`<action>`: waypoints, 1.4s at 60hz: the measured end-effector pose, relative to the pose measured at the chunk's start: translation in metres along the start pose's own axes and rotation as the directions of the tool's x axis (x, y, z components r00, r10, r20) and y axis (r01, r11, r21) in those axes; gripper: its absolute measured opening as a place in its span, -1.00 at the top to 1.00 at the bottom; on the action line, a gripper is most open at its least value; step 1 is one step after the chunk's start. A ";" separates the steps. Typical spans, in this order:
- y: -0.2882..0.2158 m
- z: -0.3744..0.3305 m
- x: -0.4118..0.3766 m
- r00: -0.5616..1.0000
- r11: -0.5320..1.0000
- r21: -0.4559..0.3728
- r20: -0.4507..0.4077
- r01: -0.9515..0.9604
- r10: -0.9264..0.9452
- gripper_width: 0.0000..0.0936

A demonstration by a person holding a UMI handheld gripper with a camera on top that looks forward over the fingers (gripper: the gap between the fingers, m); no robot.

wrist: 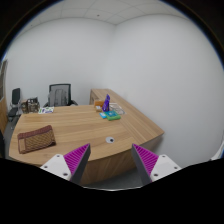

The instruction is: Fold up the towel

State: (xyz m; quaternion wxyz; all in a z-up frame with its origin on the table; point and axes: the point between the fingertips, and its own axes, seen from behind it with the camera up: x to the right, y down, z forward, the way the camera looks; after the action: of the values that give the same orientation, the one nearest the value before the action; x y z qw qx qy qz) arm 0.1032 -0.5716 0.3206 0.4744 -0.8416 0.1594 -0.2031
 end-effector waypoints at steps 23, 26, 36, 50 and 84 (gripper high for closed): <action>0.065 -0.019 -0.065 0.995 0.997 -0.069 0.095 0.027 -0.020 -0.84; 0.078 -0.020 -0.090 0.992 0.995 -0.088 0.124 0.047 -0.036 -0.84; 0.106 -0.028 -0.200 0.969 0.989 -0.114 0.238 0.098 -0.069 -0.84; 0.114 -0.025 -0.392 0.907 0.984 -0.109 0.412 0.141 -0.084 -0.84; 0.143 0.102 -0.699 0.737 0.938 -0.052 0.633 0.343 -0.235 -0.69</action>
State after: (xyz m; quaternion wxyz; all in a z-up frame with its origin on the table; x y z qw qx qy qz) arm -0.4633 -0.2459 0.0168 0.3914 -0.9118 -0.1214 0.0263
